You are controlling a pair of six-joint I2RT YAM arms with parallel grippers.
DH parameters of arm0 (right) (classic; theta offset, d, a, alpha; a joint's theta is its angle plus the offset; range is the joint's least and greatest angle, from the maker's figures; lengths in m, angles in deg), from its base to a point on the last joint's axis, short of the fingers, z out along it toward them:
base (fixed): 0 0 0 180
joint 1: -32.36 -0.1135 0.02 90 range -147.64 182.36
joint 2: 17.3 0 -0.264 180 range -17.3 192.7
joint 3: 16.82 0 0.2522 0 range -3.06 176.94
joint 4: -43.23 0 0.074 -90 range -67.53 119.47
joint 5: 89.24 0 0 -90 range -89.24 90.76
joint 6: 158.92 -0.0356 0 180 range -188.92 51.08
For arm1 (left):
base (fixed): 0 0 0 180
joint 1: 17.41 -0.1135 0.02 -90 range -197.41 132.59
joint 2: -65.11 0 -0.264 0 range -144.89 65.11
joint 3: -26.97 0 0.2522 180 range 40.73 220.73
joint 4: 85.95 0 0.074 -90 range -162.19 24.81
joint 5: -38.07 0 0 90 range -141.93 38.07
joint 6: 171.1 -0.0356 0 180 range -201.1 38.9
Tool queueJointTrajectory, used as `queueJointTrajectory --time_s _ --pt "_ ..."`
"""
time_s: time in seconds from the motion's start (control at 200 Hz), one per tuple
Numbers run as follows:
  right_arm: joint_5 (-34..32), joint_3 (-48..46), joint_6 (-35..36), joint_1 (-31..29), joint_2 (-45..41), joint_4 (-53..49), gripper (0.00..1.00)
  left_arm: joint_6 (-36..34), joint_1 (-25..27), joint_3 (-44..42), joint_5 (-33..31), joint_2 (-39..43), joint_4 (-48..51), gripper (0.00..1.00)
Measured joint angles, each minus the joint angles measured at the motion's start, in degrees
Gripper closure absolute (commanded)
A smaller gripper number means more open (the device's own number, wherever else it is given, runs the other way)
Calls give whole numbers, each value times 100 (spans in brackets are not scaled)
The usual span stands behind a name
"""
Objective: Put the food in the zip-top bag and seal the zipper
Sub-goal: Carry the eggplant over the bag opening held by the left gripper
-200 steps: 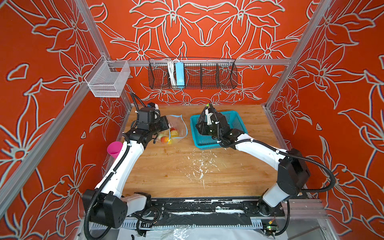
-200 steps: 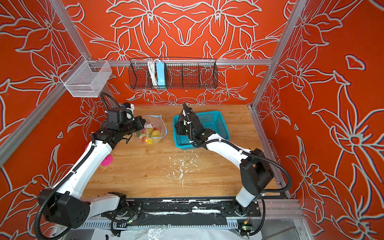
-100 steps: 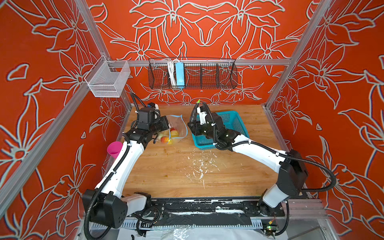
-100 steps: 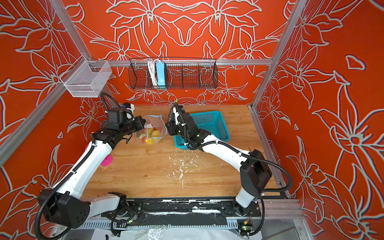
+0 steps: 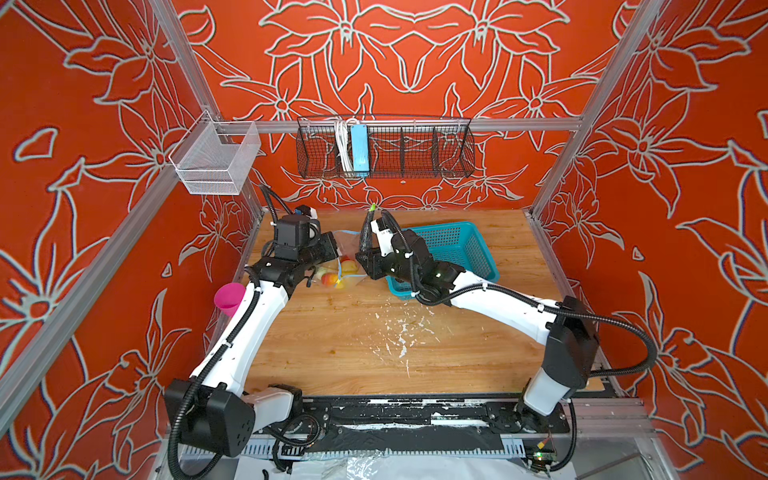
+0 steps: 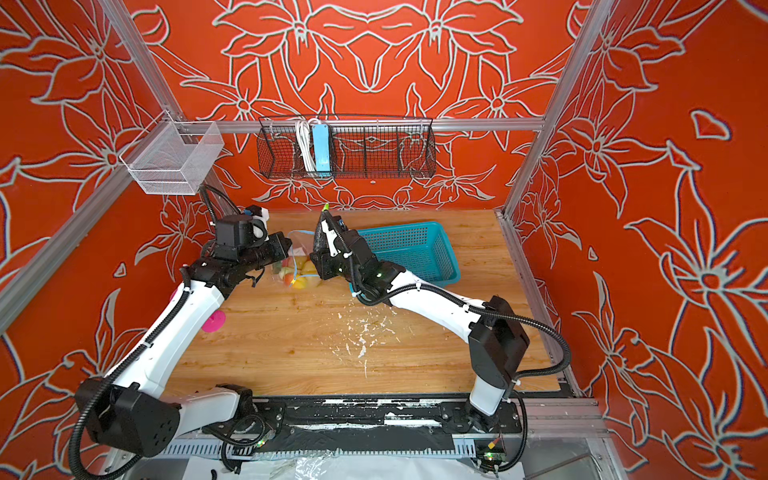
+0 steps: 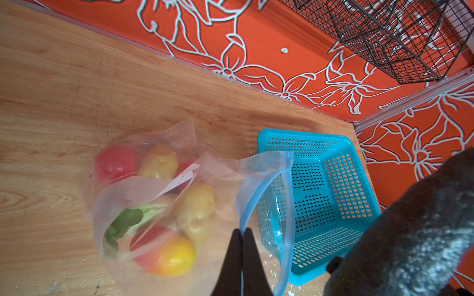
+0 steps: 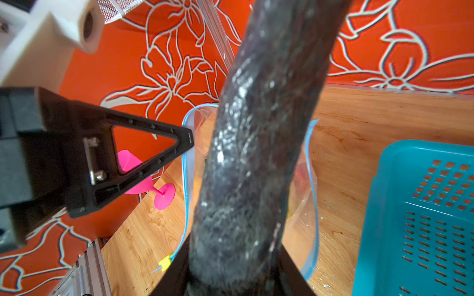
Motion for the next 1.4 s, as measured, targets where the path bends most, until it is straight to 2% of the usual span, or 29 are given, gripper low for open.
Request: queueJointTrajectory --time_s 1.041,1.306,1.401 --pt "-52 1172 518 -114 1198 -688 72 2 0 0 96 2 0 100" --pt "-57 1224 562 -118 1375 -758 69 2 0 0 96 2 0 100" --pt "-46 1360 577 -122 1460 -831 64 2 0 0 98 2 0 100"
